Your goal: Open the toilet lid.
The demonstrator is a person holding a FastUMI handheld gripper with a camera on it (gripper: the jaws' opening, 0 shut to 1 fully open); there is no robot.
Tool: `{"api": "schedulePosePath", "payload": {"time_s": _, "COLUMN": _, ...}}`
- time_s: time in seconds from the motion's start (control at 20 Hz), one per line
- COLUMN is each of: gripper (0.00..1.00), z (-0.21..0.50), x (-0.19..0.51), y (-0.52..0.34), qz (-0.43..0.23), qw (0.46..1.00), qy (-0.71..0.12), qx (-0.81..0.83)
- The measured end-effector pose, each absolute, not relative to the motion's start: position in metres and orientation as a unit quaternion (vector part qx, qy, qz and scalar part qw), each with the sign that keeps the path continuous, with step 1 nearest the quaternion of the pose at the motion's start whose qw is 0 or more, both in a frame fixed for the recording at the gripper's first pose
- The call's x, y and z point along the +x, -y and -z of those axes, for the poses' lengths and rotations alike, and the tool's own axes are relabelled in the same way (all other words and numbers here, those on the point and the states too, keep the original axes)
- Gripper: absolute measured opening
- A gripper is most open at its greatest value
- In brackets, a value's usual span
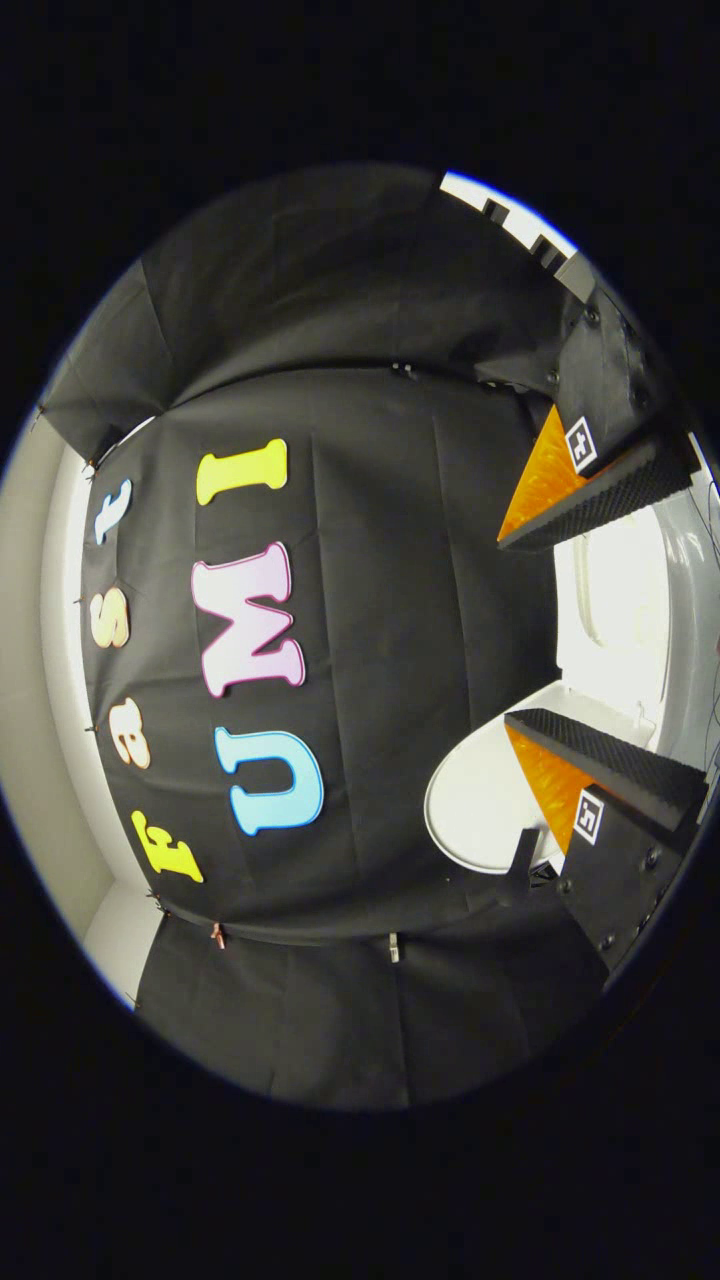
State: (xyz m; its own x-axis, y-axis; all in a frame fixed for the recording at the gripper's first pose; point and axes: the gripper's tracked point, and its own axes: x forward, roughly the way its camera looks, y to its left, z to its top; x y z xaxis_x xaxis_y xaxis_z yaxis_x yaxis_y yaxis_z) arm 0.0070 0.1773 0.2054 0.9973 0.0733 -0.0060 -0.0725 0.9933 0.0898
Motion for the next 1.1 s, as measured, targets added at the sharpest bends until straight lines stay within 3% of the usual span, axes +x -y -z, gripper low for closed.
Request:
{"api": "schedulePosePath", "payload": {"time_s": 0.55, "gripper": 0.98, "z": -0.194, "x": 0.013, "y": -0.098, "qz": -0.012, "qw": 0.999, "qy": 0.007, "qx": 0.038}}
{"api": "schedulePosePath", "payload": {"time_s": 1.1, "gripper": 0.98, "z": -0.182, "x": 0.018, "y": -0.104, "qz": -0.02, "qw": 1.0, "qy": -0.003, "qx": 0.023}}
